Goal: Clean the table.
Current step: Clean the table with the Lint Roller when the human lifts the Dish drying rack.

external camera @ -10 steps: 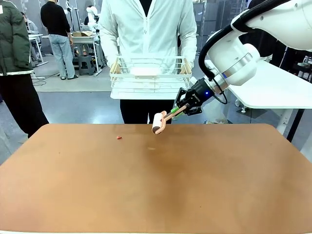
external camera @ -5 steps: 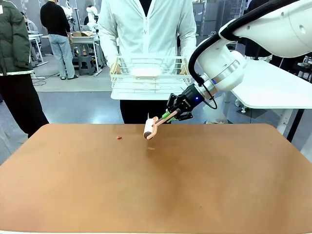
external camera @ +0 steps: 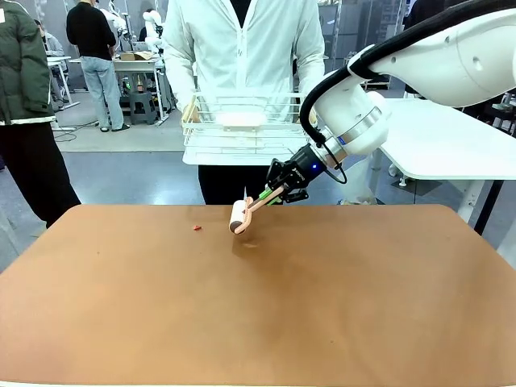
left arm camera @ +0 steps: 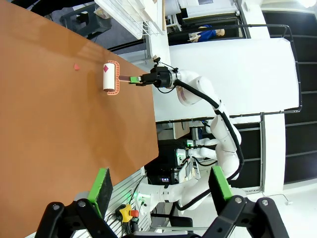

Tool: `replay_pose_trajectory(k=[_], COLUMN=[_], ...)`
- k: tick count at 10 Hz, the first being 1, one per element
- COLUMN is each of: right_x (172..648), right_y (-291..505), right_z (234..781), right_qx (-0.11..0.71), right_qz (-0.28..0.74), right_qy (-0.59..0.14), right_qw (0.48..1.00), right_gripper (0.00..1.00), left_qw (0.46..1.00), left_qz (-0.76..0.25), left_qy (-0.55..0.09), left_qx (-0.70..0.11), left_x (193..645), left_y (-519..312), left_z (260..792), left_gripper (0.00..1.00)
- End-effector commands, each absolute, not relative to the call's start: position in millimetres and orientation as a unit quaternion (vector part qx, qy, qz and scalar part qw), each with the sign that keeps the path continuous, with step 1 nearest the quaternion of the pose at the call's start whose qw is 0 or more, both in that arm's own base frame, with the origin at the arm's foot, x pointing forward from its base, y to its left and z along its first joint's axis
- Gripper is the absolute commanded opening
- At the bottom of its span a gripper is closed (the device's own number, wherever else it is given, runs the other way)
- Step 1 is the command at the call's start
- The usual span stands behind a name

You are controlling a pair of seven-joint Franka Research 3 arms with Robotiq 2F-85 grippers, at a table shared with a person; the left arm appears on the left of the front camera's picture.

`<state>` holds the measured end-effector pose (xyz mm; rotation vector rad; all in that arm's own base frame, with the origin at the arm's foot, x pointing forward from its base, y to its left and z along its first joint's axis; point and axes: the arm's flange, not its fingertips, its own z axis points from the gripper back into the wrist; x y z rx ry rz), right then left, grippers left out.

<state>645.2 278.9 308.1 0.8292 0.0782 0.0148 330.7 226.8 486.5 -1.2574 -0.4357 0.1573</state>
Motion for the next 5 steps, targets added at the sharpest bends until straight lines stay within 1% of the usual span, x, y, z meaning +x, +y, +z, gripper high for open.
replay_pose_trajectory(k=[1, 5], right_x=[661, 666], right_y=[293, 298], right_z=[307, 291], right_qx=[0.389, 0.382], right_qz=[0.005, 0.0], right_qy=[0.059, 0.085], right_qw=[0.919, 0.92], right_gripper=[0.21, 0.21], left_qw=[0.779, 0.779], left_qz=[0.07, 0.07], left_qy=[-0.206, -0.206], left_qx=[-0.588, -0.588], left_x=[329, 329], left_y=[228, 228], left_z=[488, 488], left_gripper=[1.0, 1.0])
